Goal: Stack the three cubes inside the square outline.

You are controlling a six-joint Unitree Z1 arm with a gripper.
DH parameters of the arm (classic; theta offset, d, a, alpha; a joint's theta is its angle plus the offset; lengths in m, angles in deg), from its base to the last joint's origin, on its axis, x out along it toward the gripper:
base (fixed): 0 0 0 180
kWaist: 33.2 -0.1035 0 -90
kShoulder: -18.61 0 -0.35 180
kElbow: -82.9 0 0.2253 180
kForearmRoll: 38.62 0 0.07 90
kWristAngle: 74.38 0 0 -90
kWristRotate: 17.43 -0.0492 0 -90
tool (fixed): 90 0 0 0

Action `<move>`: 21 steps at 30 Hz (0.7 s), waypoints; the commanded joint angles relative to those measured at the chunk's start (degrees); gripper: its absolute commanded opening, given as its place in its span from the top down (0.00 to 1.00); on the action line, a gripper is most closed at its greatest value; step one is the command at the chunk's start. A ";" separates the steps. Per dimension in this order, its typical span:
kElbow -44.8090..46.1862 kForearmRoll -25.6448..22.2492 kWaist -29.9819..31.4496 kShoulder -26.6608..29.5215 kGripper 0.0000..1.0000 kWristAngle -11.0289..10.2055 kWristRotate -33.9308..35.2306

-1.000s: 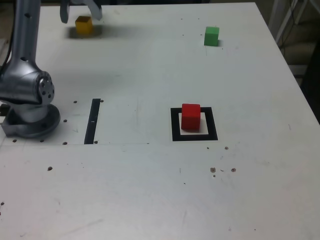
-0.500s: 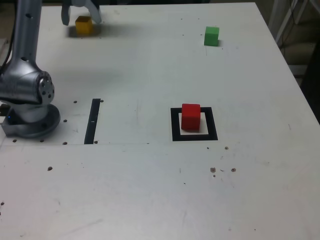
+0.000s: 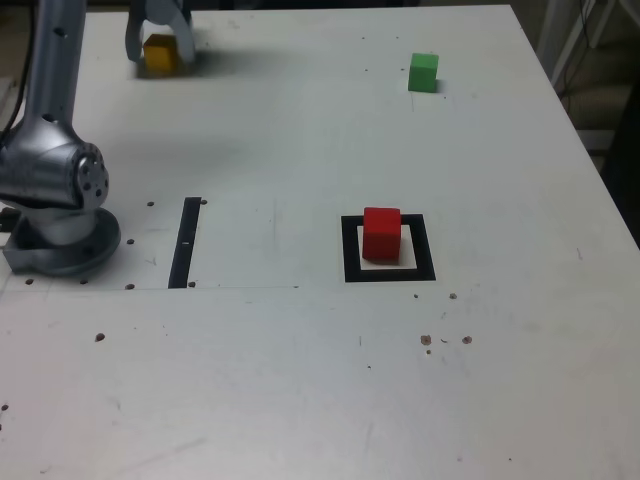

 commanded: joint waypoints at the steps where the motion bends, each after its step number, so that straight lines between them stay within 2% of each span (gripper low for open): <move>1: 0.39 0.29 0.34 0.38 0.42 0.06 0.15; 6: 0.74 0.90 0.68 0.68 0.60 0.08 0.24; 9: 0.75 1.08 0.84 0.87 0.67 0.06 0.19; 21: 1.11 0.81 1.71 2.13 0.71 0.56 0.15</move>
